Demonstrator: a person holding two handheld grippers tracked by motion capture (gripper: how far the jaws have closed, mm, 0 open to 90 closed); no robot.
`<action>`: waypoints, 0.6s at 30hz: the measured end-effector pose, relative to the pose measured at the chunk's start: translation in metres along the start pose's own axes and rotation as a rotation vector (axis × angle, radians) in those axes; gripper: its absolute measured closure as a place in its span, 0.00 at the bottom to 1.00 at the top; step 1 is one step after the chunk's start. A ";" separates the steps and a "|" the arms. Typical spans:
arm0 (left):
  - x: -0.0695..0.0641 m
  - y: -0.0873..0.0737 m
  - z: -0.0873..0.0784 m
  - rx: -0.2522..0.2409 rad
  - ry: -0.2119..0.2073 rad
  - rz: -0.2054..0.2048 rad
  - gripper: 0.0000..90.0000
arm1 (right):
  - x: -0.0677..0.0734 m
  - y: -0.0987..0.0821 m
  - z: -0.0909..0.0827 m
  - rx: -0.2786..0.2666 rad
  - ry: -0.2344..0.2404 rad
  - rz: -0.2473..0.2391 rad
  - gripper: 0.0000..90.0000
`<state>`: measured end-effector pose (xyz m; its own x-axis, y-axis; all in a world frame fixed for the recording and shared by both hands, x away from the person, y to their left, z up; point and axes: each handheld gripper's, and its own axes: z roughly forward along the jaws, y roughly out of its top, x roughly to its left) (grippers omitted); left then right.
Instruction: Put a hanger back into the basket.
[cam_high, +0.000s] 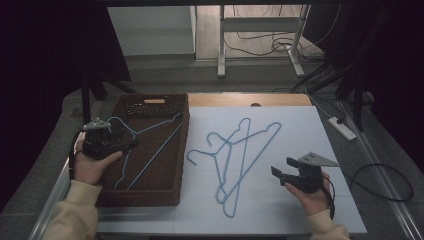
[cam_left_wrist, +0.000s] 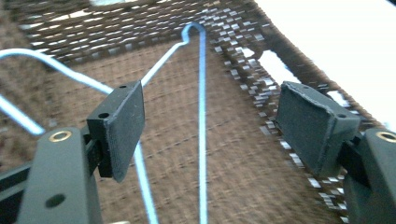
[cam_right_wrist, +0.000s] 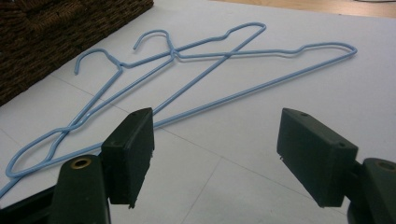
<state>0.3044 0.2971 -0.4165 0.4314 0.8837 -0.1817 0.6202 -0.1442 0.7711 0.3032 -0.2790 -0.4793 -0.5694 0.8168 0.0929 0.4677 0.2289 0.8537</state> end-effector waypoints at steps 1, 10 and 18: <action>-0.002 -0.001 -0.001 -0.004 -0.005 0.006 0.27 | 0.000 0.000 0.000 0.000 0.000 0.000 0.31; -0.022 -0.004 -0.011 -0.071 -0.090 0.021 0.27 | 0.000 0.000 0.001 0.001 -0.001 -0.001 0.31; -0.068 0.000 -0.011 -0.083 -0.117 0.150 0.26 | 0.000 0.000 0.001 0.004 -0.001 -0.001 0.31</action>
<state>0.2681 0.2419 -0.3974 0.5912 0.7964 -0.1271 0.4890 -0.2286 0.8418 0.3041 -0.2784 -0.4798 -0.5692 0.8171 0.0913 0.4700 0.2322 0.8516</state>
